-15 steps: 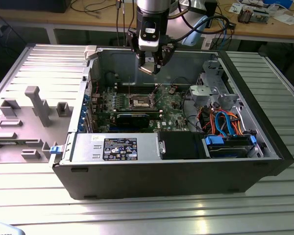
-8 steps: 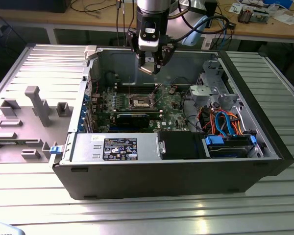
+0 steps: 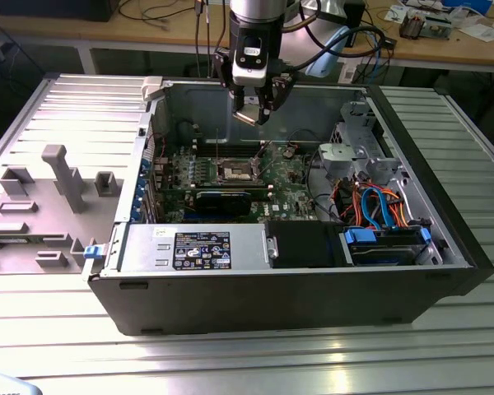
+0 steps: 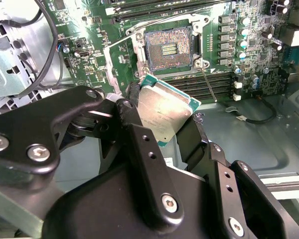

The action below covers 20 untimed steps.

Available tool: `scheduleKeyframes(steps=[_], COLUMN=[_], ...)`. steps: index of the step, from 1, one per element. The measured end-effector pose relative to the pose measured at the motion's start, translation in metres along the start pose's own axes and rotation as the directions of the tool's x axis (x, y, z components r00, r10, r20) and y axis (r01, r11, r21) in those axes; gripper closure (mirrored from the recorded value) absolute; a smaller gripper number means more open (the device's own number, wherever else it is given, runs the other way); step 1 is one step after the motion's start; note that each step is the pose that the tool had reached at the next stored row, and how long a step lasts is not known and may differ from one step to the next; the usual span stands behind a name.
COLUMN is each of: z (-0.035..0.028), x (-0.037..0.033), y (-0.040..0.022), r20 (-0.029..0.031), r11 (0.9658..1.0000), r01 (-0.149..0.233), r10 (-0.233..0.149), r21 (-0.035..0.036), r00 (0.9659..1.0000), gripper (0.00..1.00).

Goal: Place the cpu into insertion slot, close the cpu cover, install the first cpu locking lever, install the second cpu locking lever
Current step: 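Place the cpu into insertion slot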

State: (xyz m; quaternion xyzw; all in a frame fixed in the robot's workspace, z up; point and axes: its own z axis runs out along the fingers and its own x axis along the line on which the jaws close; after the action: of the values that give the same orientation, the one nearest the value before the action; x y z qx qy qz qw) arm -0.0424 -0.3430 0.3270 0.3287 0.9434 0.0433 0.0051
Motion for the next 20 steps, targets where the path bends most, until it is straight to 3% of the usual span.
scheduleKeyframes(steps=[8,11,13,20], z=[0.0,0.0,0.0,0.0], x=[0.0,0.0,0.0,0.0], y=[0.0,0.0,0.0,0.0], r20=[0.0008,0.0017,0.0054,0.0058], r11=[1.0,1.0,1.0,1.0], r01=[-0.007,-0.007,-0.007,-0.007], r10=[0.007,0.007,0.007,0.007], r21=[0.0001,0.0013,0.0059,0.0064], r00=[1.0,1.0,1.0,1.0], gripper=[0.45,0.45,0.45,0.45])
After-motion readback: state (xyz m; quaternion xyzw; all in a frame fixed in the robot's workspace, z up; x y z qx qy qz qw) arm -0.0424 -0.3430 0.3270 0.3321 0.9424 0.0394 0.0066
